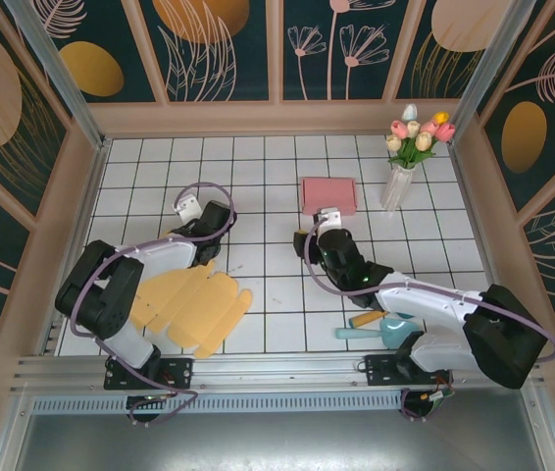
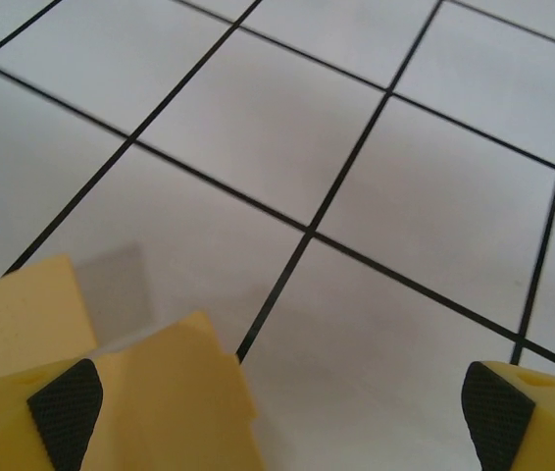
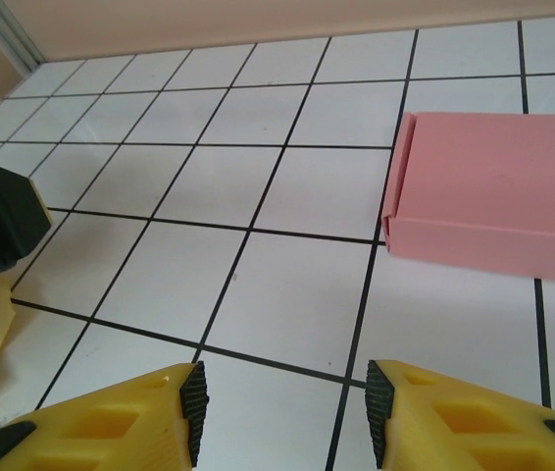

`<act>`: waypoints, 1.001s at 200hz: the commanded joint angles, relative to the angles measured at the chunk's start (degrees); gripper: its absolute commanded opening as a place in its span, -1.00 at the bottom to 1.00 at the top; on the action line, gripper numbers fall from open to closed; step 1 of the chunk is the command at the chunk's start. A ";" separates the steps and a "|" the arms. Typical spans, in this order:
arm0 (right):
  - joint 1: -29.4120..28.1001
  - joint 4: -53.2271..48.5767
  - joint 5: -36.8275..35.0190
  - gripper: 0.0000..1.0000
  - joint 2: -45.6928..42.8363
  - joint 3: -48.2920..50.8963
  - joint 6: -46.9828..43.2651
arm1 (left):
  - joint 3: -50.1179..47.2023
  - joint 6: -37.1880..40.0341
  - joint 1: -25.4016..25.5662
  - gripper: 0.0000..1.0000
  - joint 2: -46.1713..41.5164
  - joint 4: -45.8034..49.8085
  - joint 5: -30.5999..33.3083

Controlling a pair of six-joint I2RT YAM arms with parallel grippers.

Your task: Fold the paper box

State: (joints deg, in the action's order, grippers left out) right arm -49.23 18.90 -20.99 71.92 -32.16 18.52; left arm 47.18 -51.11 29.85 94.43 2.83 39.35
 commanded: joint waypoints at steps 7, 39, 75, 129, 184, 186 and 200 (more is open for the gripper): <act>-0.99 -0.97 -3.20 0.00 2.70 -2.87 -0.32 | 6.13 -12.06 -0.05 0.88 3.28 13.69 1.61; -2.52 -0.18 -3.74 -0.01 5.85 -4.13 -1.02 | 12.01 -16.11 -0.14 0.80 9.23 20.01 0.30; -4.29 -1.27 -6.36 0.00 8.20 -5.33 -1.82 | 13.16 -19.57 -1.43 0.60 13.18 21.99 0.12; -5.25 -2.18 -8.34 0.00 8.59 -5.72 -1.56 | 9.70 -20.39 -1.63 -0.46 10.00 18.78 -1.05; -5.90 -5.92 -13.38 0.00 3.98 -4.87 0.29 | 8.90 -18.43 0.12 -0.81 5.41 10.85 -13.00; -5.90 -6.20 -13.70 0.00 3.61 -4.80 0.42 | 8.90 -18.63 0.50 -0.81 5.28 10.70 -13.43; -5.88 -7.83 -15.61 0.01 0.39 -3.87 1.48 | 9.07 -19.98 3.54 -0.83 4.45 9.67 -14.24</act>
State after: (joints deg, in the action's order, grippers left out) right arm -54.76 14.13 -31.09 78.26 -36.38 17.93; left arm 56.82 -69.73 29.34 101.16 16.34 31.55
